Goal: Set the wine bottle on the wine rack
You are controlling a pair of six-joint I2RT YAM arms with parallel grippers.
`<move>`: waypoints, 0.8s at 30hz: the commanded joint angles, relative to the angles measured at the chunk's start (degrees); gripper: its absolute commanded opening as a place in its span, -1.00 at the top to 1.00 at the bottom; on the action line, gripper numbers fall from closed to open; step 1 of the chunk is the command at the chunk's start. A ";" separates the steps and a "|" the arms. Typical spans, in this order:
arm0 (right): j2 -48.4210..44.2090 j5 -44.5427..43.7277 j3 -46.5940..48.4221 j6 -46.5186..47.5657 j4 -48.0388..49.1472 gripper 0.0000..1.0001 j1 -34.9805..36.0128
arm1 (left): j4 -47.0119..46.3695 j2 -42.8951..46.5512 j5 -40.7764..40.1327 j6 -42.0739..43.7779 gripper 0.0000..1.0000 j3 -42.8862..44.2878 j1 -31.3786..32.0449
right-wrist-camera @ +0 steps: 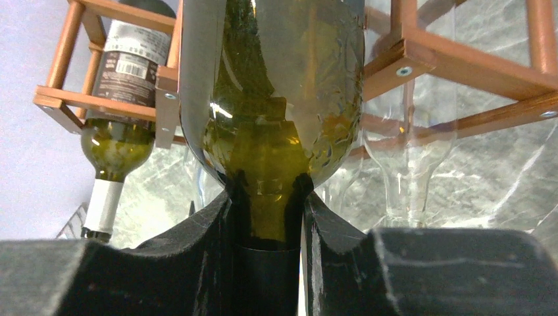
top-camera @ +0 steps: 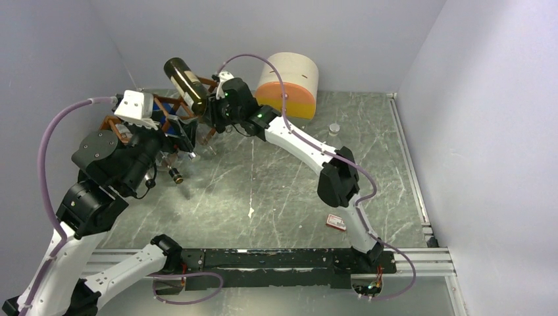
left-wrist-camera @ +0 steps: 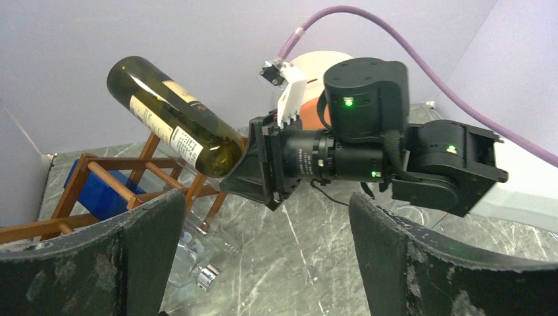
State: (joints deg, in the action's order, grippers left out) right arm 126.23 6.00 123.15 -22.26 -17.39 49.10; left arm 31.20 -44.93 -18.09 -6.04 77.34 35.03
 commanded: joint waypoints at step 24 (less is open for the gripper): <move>0.53 -2.64 0.33 -1.94 5.52 -0.30 1.24 | 0.78 -1.65 -0.74 1.16 -0.95 1.86 -0.16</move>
State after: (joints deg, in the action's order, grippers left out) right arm 130.13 5.93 124.53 -25.23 -14.98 50.35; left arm 32.62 -46.39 -19.03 -5.87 77.69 35.03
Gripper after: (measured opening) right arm 0.619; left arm 0.974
